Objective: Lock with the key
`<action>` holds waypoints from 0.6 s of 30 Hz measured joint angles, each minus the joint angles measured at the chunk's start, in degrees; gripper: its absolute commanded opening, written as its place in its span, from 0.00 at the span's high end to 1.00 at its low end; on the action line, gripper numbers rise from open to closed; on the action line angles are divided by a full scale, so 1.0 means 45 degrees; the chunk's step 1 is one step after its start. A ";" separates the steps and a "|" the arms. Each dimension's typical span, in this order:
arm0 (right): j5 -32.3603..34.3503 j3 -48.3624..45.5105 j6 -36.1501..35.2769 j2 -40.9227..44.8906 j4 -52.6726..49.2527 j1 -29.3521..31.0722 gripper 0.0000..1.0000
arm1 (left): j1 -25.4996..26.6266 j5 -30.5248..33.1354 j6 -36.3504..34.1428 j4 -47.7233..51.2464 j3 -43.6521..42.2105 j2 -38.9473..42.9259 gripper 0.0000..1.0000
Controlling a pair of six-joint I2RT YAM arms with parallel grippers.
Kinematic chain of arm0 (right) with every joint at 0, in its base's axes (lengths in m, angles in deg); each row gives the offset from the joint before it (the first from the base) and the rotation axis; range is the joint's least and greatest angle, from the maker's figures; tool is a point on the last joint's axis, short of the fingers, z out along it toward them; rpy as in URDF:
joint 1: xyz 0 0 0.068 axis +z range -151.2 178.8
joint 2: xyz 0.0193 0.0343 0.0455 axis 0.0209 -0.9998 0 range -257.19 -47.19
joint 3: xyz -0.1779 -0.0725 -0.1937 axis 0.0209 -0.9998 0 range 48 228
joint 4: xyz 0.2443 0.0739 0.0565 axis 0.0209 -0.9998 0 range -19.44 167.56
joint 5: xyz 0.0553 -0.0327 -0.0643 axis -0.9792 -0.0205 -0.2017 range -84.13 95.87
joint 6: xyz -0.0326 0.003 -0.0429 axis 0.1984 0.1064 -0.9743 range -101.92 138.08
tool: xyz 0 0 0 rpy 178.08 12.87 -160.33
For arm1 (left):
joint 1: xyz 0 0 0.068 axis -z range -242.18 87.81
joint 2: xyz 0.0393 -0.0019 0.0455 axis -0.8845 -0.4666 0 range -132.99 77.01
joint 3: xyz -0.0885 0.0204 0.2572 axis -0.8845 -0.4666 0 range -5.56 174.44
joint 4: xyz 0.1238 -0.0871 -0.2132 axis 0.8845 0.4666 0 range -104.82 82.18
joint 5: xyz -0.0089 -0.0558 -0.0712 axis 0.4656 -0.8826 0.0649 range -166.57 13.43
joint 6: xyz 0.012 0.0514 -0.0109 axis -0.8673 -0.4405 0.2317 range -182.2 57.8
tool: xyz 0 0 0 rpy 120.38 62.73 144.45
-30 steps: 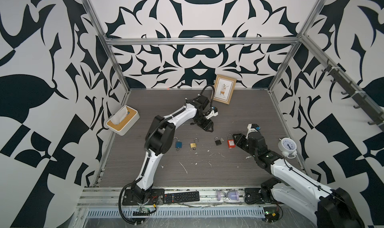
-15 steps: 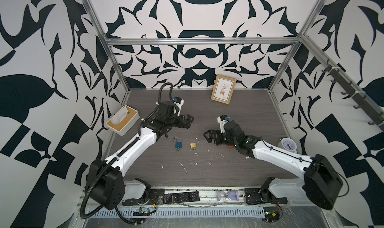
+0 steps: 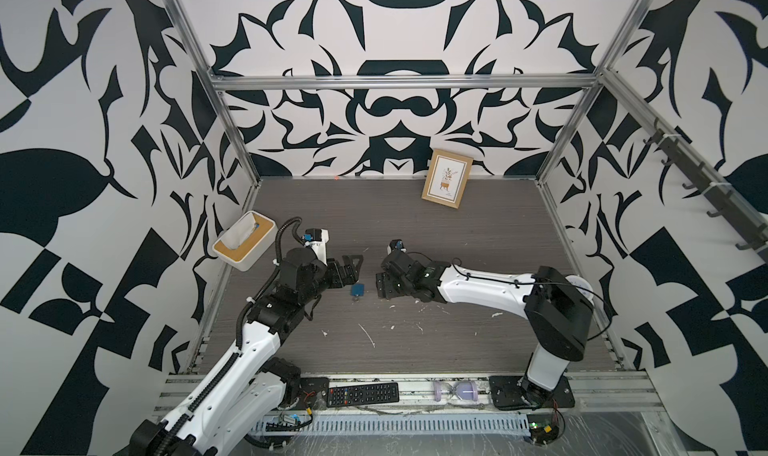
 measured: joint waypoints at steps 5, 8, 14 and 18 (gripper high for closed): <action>0.0432 0.1030 -0.0175 -0.1039 -0.0748 0.0214 0.36 | -0.0277 -0.0423 0.0243 0.0345 -0.0403 0.0039 0.01; 0.0573 0.1525 -0.0296 -0.1506 -0.1117 0.0223 0.39 | -0.0442 -0.0865 0.0359 0.0291 -0.0515 -0.0180 0.02; 0.0661 0.1957 -0.0466 -0.2186 -0.1520 0.0223 0.42 | -0.0588 -0.1559 0.0461 -0.0063 -0.0593 -0.0627 0.03; 0.0622 0.1962 -0.0476 -0.2535 -0.1661 0.0223 0.43 | -0.0719 -0.1933 0.0457 -0.0253 -0.0593 -0.0889 0.03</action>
